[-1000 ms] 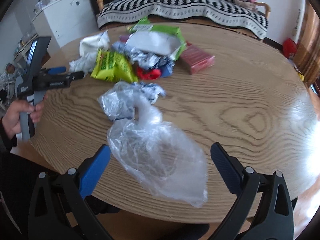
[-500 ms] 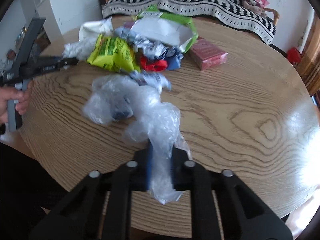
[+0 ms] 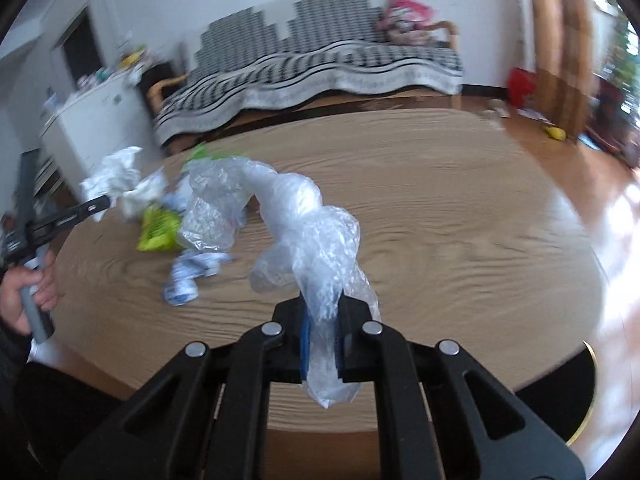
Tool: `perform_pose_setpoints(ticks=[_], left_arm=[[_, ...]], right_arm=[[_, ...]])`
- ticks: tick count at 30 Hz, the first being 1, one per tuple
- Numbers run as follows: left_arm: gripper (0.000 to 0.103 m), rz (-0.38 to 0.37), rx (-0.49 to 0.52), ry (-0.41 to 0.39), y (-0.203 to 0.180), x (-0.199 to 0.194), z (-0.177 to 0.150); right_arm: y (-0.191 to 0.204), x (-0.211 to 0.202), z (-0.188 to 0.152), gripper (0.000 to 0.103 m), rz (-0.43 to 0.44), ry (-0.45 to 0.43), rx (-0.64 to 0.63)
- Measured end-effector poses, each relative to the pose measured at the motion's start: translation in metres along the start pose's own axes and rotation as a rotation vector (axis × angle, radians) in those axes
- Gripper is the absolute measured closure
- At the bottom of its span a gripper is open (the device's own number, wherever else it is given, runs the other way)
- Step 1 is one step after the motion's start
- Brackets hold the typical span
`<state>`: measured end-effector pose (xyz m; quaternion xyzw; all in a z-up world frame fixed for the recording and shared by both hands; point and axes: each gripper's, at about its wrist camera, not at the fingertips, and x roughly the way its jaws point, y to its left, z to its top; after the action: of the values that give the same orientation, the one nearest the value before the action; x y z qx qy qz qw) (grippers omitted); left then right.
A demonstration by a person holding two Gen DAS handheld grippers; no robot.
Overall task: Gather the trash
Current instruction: 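Grasp the clear plastic bag with the right tool while the left tool grasps a white tissue, then carry both items over the black bin and open both tools to drop them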
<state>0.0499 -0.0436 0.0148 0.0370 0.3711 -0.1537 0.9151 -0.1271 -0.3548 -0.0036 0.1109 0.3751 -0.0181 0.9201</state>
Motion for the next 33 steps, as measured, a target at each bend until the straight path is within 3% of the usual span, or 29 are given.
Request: perform_pose_setpoints(ticks=[4,10,15,19,25,33], left_arm=[[0.092,-0.126,0.098,-0.024,-0.086,-0.007,0.009],[0.092,-0.330,0.288,0.018,-0.247,-0.004,-0.005],[0.092,-0.466,0.404,0.105,-0.357,0.009,-0.041],[0.092,-0.545,0.430,0.198,-0.434,0.031,-0.067],[0.092,-0.587,0.464,0.288,-0.498,0.056,-0.105],[0.092,-0.576,0.494,0.313,-0.510,0.085,-0.106]], right_arm=[[-0.069,-0.030,-0.010,0.094,-0.109,-0.046,0.124],[-0.183,-0.061,-0.053,0.093,-0.289,-0.042,0.313],[-0.271,-0.061,-0.106,0.093,-0.362,0.071,0.479],[-0.324,-0.050,-0.142,0.093,-0.378,0.176,0.605],[-0.359,-0.030,-0.177,0.093,-0.329,0.264,0.760],[-0.377,-0.011,-0.173,0.093,-0.275,0.274,0.834]])
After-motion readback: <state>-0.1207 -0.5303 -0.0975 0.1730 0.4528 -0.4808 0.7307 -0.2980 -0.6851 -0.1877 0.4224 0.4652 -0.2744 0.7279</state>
